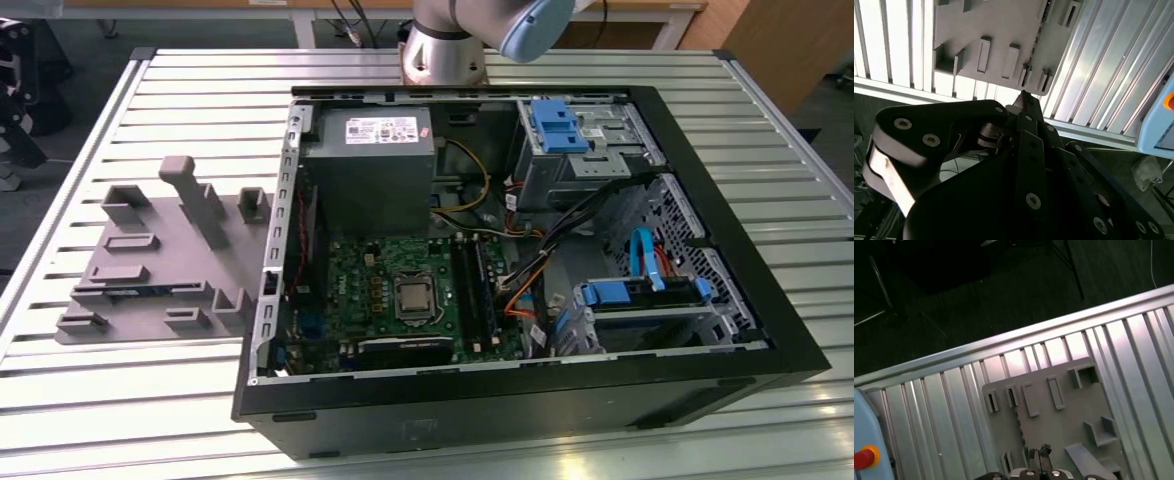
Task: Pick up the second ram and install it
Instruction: 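Pick up the second ram and move it above second insertion slot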
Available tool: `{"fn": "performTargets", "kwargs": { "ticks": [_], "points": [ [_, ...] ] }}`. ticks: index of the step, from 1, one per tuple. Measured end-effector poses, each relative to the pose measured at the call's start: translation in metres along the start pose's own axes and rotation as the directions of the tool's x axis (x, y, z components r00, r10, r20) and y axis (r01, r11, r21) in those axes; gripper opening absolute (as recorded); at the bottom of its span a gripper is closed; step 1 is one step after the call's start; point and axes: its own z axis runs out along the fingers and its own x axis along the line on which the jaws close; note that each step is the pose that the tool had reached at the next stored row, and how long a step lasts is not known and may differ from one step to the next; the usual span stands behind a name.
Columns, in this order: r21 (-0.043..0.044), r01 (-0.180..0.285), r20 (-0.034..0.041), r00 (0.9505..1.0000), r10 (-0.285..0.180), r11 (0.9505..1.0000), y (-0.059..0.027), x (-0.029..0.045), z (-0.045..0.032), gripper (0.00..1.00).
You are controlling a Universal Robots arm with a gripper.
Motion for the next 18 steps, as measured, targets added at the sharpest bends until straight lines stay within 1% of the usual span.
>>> {"fn": "performTargets", "kwargs": {
  "ticks": [6, 12, 18],
  "points": [
    [0.0005, 0.06, -0.0022, 0.9982, -0.06, 0.9982, 0.0003, 0.0013, 0.0003, 0.11],
    [0.0, 0.118, -0.0046, 0.993, -0.118, 0.993, 0.0003, 0.0018, 0.0005, 0.11],
    [0.0002, 0.125, -0.0048, 0.9921, -0.125, 0.9921, 0.0002, 0.0021, 0.0008, 0.11]
  ]
}}
